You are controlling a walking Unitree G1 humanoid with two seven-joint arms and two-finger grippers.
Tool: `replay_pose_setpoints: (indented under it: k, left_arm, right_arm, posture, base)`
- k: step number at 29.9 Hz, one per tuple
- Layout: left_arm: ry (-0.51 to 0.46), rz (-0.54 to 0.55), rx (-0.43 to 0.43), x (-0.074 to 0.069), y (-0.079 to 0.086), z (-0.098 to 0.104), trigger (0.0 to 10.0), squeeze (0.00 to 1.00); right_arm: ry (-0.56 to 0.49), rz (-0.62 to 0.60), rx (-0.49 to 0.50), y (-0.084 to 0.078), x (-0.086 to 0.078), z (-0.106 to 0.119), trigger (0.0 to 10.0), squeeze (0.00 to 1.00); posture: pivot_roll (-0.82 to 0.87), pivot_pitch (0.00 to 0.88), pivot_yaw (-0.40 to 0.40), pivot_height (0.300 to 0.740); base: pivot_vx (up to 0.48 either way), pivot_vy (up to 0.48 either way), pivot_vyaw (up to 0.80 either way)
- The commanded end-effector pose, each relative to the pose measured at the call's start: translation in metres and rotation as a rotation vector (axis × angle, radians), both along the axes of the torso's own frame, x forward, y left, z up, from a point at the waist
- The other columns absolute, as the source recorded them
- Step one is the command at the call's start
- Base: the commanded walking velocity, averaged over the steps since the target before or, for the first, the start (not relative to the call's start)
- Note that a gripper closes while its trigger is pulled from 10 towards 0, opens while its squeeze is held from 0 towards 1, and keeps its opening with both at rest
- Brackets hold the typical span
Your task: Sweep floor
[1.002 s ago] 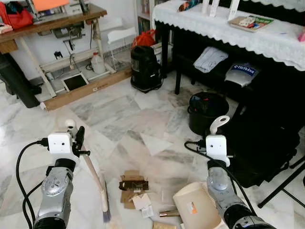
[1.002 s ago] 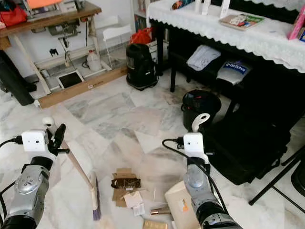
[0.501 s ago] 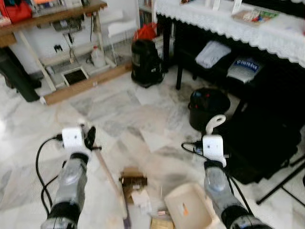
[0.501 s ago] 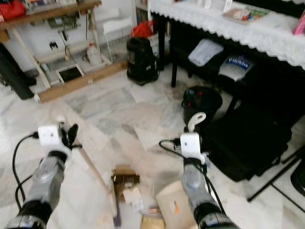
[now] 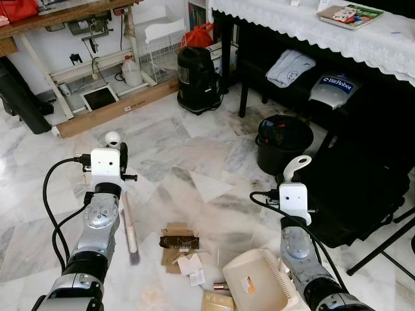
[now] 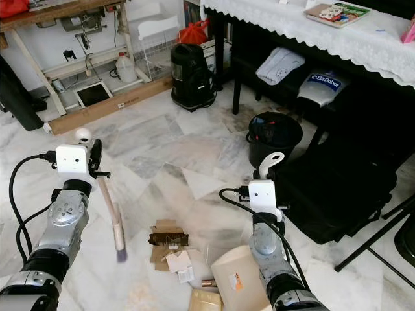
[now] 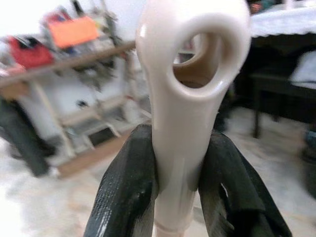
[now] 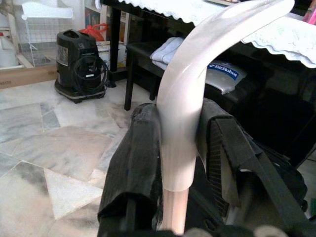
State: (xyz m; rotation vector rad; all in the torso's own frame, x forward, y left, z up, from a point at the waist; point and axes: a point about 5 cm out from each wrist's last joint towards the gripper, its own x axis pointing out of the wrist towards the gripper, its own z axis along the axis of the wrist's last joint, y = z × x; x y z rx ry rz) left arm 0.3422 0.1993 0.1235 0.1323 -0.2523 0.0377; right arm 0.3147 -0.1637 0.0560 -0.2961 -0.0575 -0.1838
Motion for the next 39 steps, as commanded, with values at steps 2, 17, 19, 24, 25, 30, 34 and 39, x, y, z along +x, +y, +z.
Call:
replay_pose_setpoints:
  k: [2, 17, 19, 24, 25, 30, 34, 39]
  left_arm:
    - [0.024, -0.085, -0.101, 0.002, -0.013, -0.006, 10.0, 0.0]
    - [0.193, -0.521, -0.259, -0.01, -0.055, -0.032, 10.0, 0.0]
    - [0.195, -0.535, -0.272, -0.013, -0.05, -0.032, 10.0, 0.0]
    - [0.104, -0.463, -0.284, -0.019, -0.023, -0.014, 10.0, 0.0]
    - [0.086, -0.441, -0.282, -0.019, -0.018, -0.01, 10.0, 0.0]
    - [0.007, -0.41, -0.306, -0.024, -0.002, 0.01, 10.0, 0.0]
    - [-0.021, -0.412, -0.275, -0.029, 0.003, 0.023, 10.0, 0.0]
    - [-0.026, -0.42, -0.262, -0.031, 0.002, 0.028, 10.0, 0.0]
  right_arm:
    - [0.04, 0.008, -0.009, 0.001, -0.005, -0.008, 10.0, 0.0]
    - [0.04, -0.008, -0.021, -0.007, -0.003, -0.006, 10.0, 0.0]
    - [0.04, -0.008, -0.02, -0.006, -0.002, -0.005, 10.0, 0.0]
    - [0.042, -0.009, -0.017, -0.005, 0.001, -0.003, 10.0, 0.0]
    - [0.041, -0.009, -0.017, -0.005, 0.001, -0.003, 10.0, 0.0]
    - [0.02, -0.021, -0.02, -0.007, 0.006, 0.004, 10.0, 0.0]
    - [-0.031, -0.032, -0.003, -0.01, 0.013, 0.017, 10.0, 0.0]
    - [-0.096, -0.027, 0.026, -0.01, 0.018, 0.03, 10.0, 0.0]
  posture:
    - [-0.02, 0.145, 0.057, 0.74]
    - [-0.04, 0.147, 0.043, 0.74]
    - [-0.03, 0.14, 0.044, 0.74]
    - [-0.02, 0.127, 0.046, 0.74]
    - [-0.02, 0.127, 0.046, 0.74]
    - [-0.02, 0.1, 0.046, 0.74]
    - [-0.02, 0.068, 0.037, 0.74]
    - [-0.03, 0.038, 0.03, 0.74]
  base:
    - [0.0, 0.0, 0.0]
    - [0.0, 0.0, 0.0]
    - [0.0, 0.0, 0.0]
    - [0.0, 0.0, 0.0]
    - [0.0, 0.0, 0.0]
    - [0.0, 0.0, 0.0]
    - [0.0, 0.0, 0.0]
    - [0.0, 0.0, 0.0]
